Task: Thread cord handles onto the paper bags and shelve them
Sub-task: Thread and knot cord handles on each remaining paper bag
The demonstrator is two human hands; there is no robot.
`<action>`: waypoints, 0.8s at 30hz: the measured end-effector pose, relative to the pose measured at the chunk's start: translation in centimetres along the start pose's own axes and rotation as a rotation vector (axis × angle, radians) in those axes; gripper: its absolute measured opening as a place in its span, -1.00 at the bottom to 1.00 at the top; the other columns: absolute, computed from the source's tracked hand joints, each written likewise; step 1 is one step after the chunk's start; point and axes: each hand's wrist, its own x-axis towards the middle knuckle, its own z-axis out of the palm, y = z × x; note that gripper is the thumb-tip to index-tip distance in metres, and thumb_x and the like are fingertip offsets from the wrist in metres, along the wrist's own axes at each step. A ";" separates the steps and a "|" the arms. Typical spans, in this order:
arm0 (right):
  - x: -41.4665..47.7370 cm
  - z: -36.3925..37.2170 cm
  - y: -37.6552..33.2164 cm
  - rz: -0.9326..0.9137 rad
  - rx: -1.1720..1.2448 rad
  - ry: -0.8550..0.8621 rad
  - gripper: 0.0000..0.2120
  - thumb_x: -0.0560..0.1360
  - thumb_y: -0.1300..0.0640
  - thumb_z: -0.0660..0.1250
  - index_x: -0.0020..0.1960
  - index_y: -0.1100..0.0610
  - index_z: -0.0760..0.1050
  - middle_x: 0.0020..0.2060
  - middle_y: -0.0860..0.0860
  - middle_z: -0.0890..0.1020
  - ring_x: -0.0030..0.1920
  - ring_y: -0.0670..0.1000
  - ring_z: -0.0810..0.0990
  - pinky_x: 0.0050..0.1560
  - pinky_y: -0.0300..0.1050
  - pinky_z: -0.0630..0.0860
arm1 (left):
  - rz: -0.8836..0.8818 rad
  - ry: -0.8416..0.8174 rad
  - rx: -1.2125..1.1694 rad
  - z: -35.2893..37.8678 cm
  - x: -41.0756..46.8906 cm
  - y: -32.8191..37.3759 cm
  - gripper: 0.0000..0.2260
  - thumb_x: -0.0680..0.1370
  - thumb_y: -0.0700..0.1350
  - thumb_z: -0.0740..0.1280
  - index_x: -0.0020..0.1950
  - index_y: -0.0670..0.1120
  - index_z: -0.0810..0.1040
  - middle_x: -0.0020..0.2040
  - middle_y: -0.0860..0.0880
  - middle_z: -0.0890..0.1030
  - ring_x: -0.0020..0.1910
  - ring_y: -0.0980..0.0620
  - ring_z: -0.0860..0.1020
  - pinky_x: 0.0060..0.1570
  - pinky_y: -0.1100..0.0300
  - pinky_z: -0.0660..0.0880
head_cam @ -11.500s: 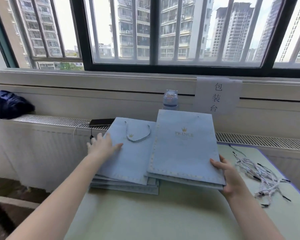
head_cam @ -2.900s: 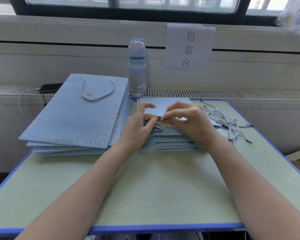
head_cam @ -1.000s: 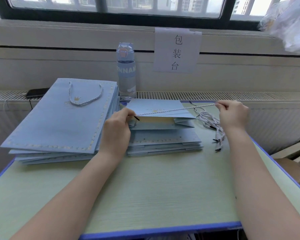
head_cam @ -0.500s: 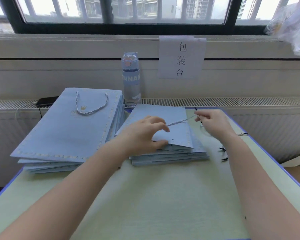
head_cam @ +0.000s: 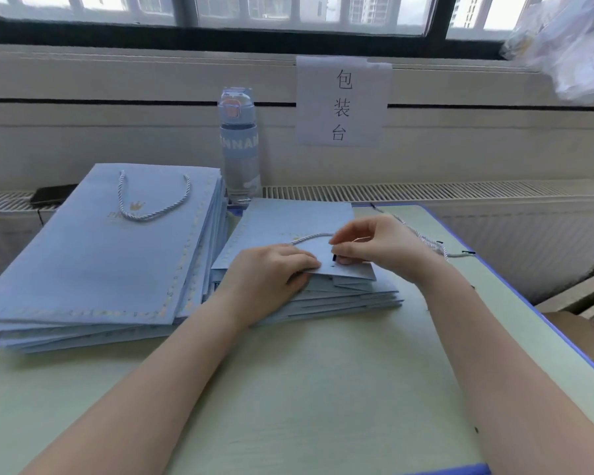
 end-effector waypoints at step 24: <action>-0.9 -1.0 -1.4 -0.114 -0.459 -0.013 -0.73 0.54 -0.13 0.24 -0.07 -0.02 0.66 -0.15 -0.02 0.69 -0.04 0.00 0.60 0.07 -0.02 0.47 | -0.294 0.278 -0.200 -0.1 0.4 1.2 -0.71 0.48 0.10 0.30 -0.14 -0.08 0.70 -0.31 0.01 0.68 -0.37 0.01 0.63 -0.37 0.09 0.55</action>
